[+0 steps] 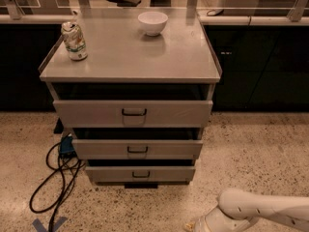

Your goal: Open bottom drawer

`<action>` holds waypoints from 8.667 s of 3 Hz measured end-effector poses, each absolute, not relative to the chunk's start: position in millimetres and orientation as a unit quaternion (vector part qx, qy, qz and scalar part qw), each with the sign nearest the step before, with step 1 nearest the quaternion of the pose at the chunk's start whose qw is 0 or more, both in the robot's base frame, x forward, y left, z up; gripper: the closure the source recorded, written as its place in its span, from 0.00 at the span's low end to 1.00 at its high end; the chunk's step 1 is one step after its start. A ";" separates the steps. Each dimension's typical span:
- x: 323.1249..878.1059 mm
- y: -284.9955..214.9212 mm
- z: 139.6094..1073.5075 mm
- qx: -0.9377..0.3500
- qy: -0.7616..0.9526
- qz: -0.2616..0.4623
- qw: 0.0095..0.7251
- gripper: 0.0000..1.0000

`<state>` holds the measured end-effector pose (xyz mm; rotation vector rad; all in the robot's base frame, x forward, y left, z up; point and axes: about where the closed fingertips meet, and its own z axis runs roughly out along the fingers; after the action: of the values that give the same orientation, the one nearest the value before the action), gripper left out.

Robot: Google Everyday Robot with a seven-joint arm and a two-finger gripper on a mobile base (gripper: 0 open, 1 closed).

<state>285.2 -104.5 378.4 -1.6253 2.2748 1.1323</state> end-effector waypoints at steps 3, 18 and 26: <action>381.4 -138.4 436.4 -0.529 0.684 0.322 0.386 0.00; 445.3 -32.1 257.5 -0.649 0.664 0.234 0.288 0.00; 620.3 -138.7 291.4 -0.524 0.703 0.130 0.463 0.00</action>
Offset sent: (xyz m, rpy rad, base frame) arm 0.1211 -0.0723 0.0802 0.4541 -0.7704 -0.2085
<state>620.3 -138.7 291.4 -1.2880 1.7273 0.3207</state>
